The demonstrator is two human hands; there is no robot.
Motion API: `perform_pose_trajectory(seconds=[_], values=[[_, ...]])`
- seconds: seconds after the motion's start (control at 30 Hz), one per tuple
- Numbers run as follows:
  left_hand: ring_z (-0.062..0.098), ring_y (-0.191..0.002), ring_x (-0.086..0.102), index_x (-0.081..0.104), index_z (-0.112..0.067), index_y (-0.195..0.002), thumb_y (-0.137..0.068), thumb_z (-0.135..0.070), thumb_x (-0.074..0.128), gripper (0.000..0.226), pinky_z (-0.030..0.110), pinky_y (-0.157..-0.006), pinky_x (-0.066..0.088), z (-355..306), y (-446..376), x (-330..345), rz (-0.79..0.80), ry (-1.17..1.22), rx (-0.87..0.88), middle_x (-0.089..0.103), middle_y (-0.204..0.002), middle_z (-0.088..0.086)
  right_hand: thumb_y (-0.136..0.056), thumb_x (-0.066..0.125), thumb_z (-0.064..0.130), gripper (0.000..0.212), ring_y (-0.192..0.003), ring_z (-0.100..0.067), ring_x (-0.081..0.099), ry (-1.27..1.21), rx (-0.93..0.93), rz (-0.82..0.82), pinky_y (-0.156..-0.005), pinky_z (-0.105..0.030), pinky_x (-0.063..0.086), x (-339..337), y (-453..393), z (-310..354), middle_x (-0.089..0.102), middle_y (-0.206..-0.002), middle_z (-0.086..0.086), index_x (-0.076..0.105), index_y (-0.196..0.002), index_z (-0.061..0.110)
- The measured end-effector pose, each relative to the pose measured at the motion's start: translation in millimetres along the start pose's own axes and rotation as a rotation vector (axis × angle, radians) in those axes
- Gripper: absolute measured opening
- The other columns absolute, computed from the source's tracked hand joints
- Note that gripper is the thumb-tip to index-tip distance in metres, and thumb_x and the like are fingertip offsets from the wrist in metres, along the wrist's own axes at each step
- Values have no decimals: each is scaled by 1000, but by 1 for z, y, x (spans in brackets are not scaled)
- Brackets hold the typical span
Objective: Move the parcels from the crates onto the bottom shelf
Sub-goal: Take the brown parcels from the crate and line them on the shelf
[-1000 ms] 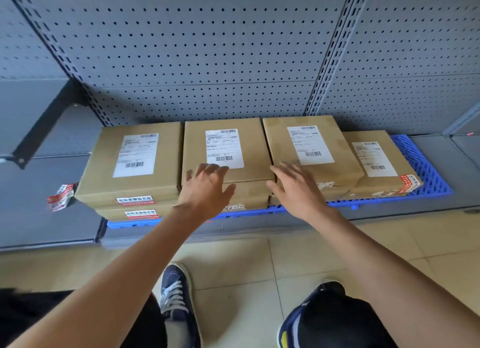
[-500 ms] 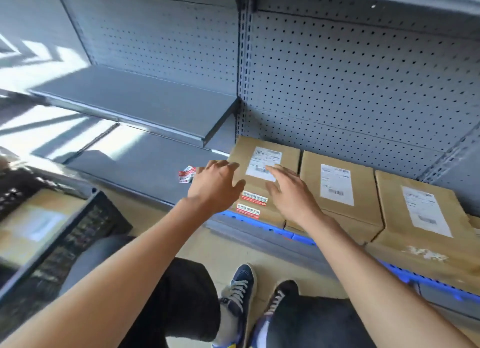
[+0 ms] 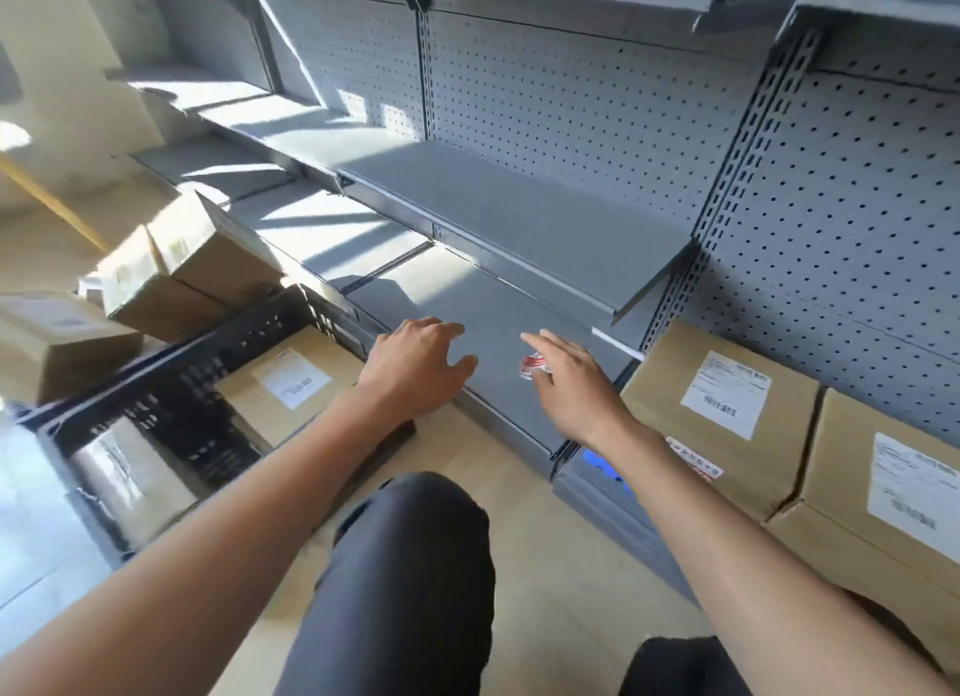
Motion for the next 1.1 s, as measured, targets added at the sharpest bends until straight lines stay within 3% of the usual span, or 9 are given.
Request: perform_pose_trajectory(seconds=[0.1, 0.23, 0.47, 0.67, 0.83, 1.0, 1.1], values=[[23, -126, 57, 56, -31, -141, -97, -56, 51, 51, 46, -100, 51, 47, 11, -8, -12, 36, -84, 58, -141, -4, -102, 44, 10, 51, -147, -27, 28, -2, -44, 75, -120, -37, 22, 35, -19, 32, 33, -160, -12, 39, -152, 17], [21, -122, 58, 63, -29, -134, -98, -49, 55, 42, 35, -94, 48, 113, 30, -16, -41, 108, -194, 62, -137, -3, -103, 44, 16, 51, -149, -25, 25, -16, -96, 149, -121, -38, 21, 77, -41, 78, 31, -161, -8, 37, -153, 21], [22, -127, 58, 60, -23, -139, -96, -50, 58, 51, 41, -105, 48, 240, 82, -17, -79, 243, -459, 61, -141, -1, -104, 43, 18, 51, -150, -21, 22, -20, -200, 288, -123, -40, 20, 152, -69, 162, 30, -162, -3, 36, -154, 24], [21, -114, 62, 64, -15, -133, -99, -39, 60, 42, 31, -90, 48, 330, 130, -2, -91, 328, -608, 67, -130, 5, -103, 45, 22, 53, -149, -18, 23, -16, -288, 433, -123, -39, 20, 232, -80, 236, 31, -161, 0, 34, -154, 22], [23, -134, 52, 58, -18, -140, -100, -40, 56, 46, 43, -110, 43, 394, 163, 27, -95, 312, -718, 59, -144, 2, -104, 45, 24, 53, -151, -20, 19, -19, -338, 558, -124, -42, 19, 303, -85, 283, 28, -163, -2, 32, -155, 26], [22, -136, 47, 57, -24, -141, -100, -44, 53, 45, 51, -111, 41, 436, 183, 52, -28, 199, -789, 56, -146, -1, -103, 47, 24, 54, -151, -21, 22, -50, -357, 654, -121, -40, 21, 363, -91, 317, 26, -163, -3, 32, -155, 28], [19, -140, 40, 58, -25, -141, -101, -41, 51, 44, 48, -113, 35, 451, 188, 68, 17, 124, -778, 54, -147, -4, -103, 47, 27, 56, -150, -23, 23, -48, -366, 709, -121, -44, 25, 394, -90, 331, 23, -165, -2, 29, -156, 30]])
Point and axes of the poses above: each hand's wrist, its own y-axis away from the middle knuckle, its own x-axis out of the palm, z = x × y, the point moved 7 cm from there along -y, towards the middle knuckle
